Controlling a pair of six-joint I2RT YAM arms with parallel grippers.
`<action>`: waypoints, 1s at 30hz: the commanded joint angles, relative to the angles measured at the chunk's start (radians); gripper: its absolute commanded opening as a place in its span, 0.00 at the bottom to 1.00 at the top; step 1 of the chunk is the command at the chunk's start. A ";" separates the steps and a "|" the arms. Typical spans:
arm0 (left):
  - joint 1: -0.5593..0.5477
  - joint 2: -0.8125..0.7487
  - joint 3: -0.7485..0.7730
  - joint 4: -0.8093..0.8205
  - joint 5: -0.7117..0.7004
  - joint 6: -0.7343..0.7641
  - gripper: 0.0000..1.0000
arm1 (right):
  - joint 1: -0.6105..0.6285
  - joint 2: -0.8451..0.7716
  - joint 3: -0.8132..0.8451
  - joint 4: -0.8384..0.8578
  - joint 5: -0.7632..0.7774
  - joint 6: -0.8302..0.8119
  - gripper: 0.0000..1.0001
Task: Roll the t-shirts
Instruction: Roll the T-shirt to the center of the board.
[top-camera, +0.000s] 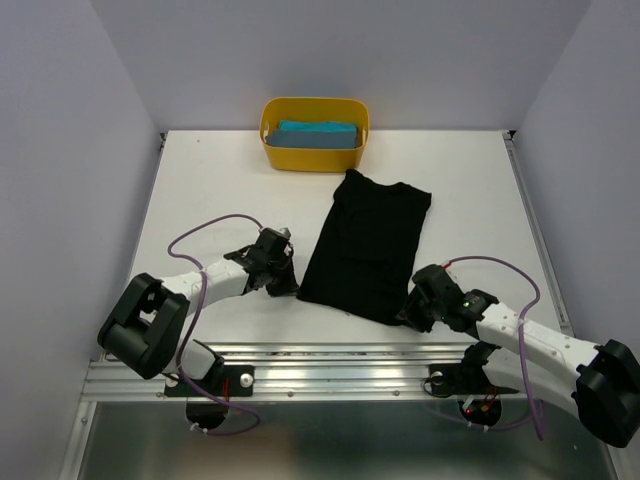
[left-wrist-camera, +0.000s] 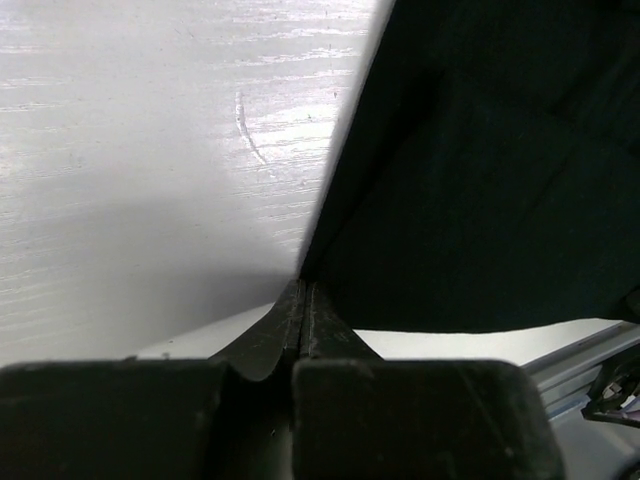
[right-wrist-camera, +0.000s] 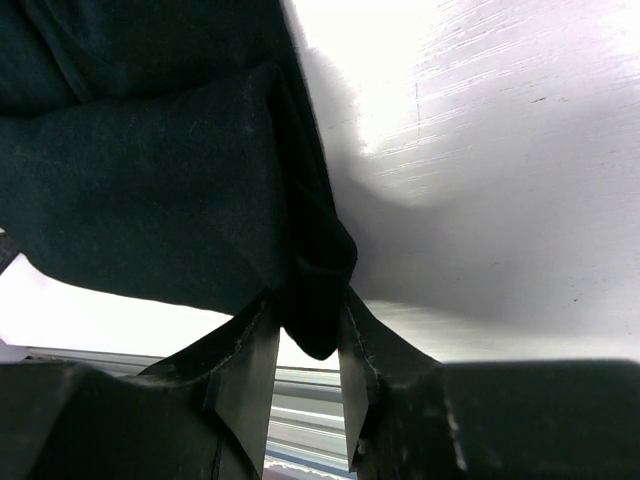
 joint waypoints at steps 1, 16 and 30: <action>0.002 -0.039 0.038 -0.024 0.007 -0.001 0.28 | -0.001 -0.013 0.012 -0.008 0.008 0.014 0.35; 0.004 -0.036 -0.004 0.011 0.047 -0.019 0.51 | -0.001 -0.039 -0.014 -0.032 0.005 0.029 0.53; 0.002 -0.012 -0.008 0.002 0.063 -0.010 0.66 | -0.001 -0.024 -0.014 -0.020 -0.009 0.031 0.40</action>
